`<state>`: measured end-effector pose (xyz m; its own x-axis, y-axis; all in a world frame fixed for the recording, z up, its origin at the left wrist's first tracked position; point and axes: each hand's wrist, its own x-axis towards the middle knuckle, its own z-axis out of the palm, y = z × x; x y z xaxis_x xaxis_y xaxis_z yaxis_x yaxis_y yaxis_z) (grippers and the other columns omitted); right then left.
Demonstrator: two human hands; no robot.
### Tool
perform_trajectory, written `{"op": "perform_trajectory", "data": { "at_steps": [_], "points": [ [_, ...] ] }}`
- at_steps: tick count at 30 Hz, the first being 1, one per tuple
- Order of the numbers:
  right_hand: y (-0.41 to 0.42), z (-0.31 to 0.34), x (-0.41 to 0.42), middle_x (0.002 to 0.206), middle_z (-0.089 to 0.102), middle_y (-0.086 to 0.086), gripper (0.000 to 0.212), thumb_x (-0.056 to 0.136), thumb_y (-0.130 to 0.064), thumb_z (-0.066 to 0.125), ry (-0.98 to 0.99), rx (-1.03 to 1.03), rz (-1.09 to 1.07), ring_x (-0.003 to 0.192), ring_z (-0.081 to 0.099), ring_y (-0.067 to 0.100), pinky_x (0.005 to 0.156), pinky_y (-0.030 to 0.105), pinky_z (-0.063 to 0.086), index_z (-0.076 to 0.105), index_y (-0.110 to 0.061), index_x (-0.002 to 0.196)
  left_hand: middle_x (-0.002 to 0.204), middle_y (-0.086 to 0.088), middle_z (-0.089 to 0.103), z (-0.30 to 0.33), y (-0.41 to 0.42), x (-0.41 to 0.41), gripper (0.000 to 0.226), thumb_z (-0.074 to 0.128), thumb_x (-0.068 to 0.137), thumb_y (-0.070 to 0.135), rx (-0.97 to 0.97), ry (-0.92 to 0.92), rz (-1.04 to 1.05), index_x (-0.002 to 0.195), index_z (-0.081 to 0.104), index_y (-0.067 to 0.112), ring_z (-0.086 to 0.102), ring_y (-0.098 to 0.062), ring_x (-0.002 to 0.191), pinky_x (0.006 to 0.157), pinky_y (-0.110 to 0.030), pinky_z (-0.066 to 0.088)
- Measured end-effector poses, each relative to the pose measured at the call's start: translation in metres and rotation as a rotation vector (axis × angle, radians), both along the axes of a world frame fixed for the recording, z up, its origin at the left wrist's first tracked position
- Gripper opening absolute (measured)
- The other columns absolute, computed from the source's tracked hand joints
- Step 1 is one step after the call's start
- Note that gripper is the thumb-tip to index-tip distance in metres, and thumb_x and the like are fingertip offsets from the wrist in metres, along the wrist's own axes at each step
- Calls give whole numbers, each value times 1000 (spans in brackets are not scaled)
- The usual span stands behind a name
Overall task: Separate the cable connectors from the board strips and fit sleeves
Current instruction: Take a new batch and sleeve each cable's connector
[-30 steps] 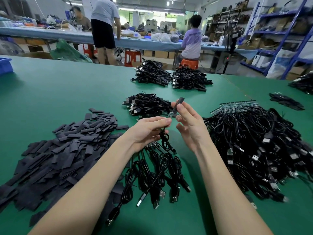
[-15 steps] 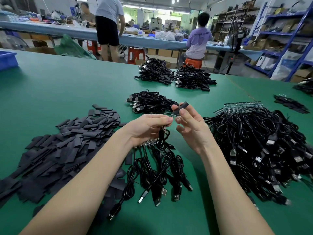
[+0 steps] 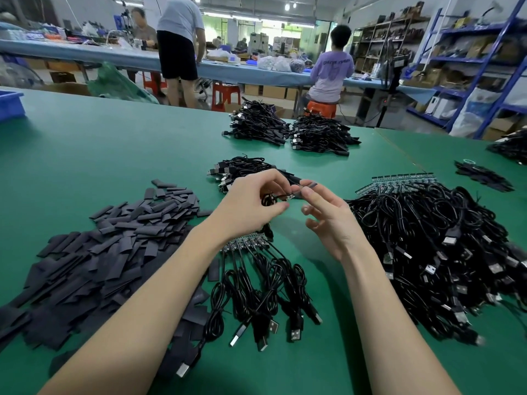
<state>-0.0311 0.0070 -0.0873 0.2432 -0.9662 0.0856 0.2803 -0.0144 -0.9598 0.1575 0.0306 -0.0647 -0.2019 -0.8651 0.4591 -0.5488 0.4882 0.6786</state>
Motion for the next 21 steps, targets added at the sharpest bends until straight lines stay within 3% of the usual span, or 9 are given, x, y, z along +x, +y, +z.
{"op": "perform_trajectory", "data": {
  "at_steps": [2,8,12,16,21],
  "points": [
    [0,0,-1,110,76,-4,27,79,-33,79,-36,10,-9,67,47,5,53,12,37,72,-27,104,94,10,75,1,0,0,13,77,87,19,-10,49,20,98,73,25,69,-6,91,85,-31,55],
    [1,-2,6,114,76,-3,14,75,-38,81,-48,24,-44,66,46,5,52,12,33,77,-34,88,80,13,74,-3,-3,2,7,81,83,22,-52,102,100,86,75,25,67,-3,72,69,-23,49],
    [2,-2,8,115,76,-4,22,76,-40,80,-25,8,-27,66,46,5,51,11,34,74,-32,96,74,13,73,-5,-2,-1,5,82,83,21,-66,132,80,83,77,22,59,-1,62,63,-17,43],
    [4,-1,13,109,73,-10,6,86,-34,78,25,-13,-13,68,45,5,54,12,36,76,-37,92,82,15,75,-3,0,-1,6,82,84,20,-91,167,58,86,77,21,70,-6,75,71,-26,54],
    [4,-2,21,93,66,-1,21,92,-28,76,24,-33,-159,69,43,9,63,22,36,72,-42,107,88,16,76,-4,-1,-1,10,80,85,21,21,175,53,89,72,25,70,2,87,81,-20,50]
  ]
}}
